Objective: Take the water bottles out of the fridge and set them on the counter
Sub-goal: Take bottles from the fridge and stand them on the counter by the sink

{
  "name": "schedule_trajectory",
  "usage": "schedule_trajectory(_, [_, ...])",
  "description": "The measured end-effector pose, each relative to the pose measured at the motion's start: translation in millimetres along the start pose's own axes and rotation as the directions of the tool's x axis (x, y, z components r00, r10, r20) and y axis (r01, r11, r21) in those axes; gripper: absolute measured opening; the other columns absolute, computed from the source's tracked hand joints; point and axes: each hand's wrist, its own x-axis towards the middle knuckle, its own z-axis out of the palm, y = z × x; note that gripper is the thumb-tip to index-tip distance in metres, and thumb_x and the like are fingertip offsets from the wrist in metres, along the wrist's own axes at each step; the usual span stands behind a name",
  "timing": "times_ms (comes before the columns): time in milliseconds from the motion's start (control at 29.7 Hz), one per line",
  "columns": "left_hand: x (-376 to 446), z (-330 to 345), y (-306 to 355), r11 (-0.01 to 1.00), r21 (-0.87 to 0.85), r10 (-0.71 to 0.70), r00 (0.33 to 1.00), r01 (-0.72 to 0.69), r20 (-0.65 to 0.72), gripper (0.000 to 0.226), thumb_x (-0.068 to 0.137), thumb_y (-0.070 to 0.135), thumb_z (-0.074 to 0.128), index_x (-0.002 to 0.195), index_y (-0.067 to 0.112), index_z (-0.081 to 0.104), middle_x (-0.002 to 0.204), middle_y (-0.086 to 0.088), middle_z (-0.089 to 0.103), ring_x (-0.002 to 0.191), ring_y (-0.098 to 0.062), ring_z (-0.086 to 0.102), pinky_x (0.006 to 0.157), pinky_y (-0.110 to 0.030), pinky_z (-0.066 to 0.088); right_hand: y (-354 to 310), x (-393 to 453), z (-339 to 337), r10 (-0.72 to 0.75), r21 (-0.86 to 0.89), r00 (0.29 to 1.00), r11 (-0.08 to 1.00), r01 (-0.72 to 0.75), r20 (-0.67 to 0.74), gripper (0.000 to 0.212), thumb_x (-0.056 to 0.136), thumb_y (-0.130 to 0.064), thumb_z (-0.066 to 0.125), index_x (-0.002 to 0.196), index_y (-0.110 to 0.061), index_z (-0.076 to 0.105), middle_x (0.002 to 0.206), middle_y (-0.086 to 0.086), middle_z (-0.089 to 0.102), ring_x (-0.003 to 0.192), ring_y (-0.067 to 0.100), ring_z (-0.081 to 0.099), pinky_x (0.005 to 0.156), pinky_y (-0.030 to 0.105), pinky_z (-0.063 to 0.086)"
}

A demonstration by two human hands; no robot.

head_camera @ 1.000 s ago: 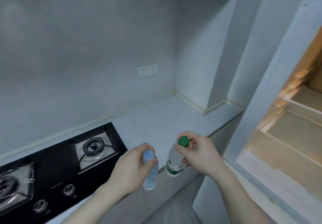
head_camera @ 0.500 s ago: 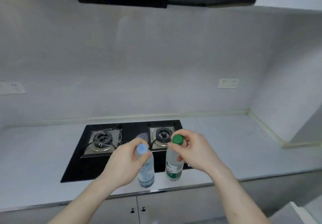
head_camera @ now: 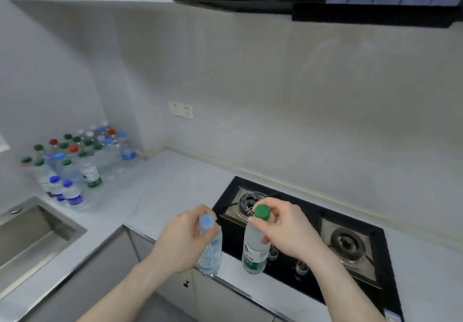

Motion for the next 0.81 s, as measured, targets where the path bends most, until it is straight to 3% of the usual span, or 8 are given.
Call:
schedule_trajectory(270, [24,-59,-70,0.975,0.083,-0.194,0.973,0.204,-0.123,0.015,0.09,0.046,0.068,0.095,0.034,0.06,0.069,0.0,0.061,0.066,-0.012,0.056,0.066,-0.033,0.048,-44,105,73,-0.155,0.07,0.973,0.987,0.144,0.174,0.011,0.092,-0.041,0.074,0.097,-0.035,0.067,0.057,-0.015,0.06,0.058,0.008,0.073,0.07,0.035,0.057])
schedule_trajectory(472, [57,-95,-117,0.942,0.147,-0.276,0.946,0.301,-0.17,0.014,0.093,0.048,0.064,0.096,0.036,0.058,0.071,0.01,0.061,0.065,-0.006,0.055,0.055,-0.019,0.038,-74,178,115,-0.22,0.112,0.938,0.974,0.196,0.269,0.012,0.09,-0.04,0.076,0.095,-0.033,0.068,0.058,-0.01,0.06,0.057,0.011,0.073,0.067,0.032,0.056])
schedule_trajectory(573, [69,-111,-144,0.929,0.144,-0.312,0.93,0.342,-0.197,0.013,0.094,0.049,0.063,0.094,0.038,0.056,0.064,0.015,0.057,0.062,-0.005,0.053,0.053,-0.019,0.037,-91,213,137,-0.247,0.123,0.916,0.968,0.219,0.317,0.012,0.09,-0.042,0.076,0.094,-0.033,0.069,0.06,-0.011,0.061,0.058,0.01,0.073,0.065,0.031,0.056])
schedule_trajectory(809, [89,-147,-199,0.881,0.177,-0.385,0.882,0.439,-0.27,0.014,0.095,0.051,0.059,0.1,0.039,0.054,0.076,0.009,0.06,0.072,-0.008,0.057,0.06,-0.025,0.042,-133,275,193,-0.279,0.11,0.877,0.96,0.257,0.39,0.012,0.089,-0.04,0.076,0.096,-0.033,0.069,0.076,-0.002,0.071,0.059,0.011,0.073,0.074,0.039,0.061])
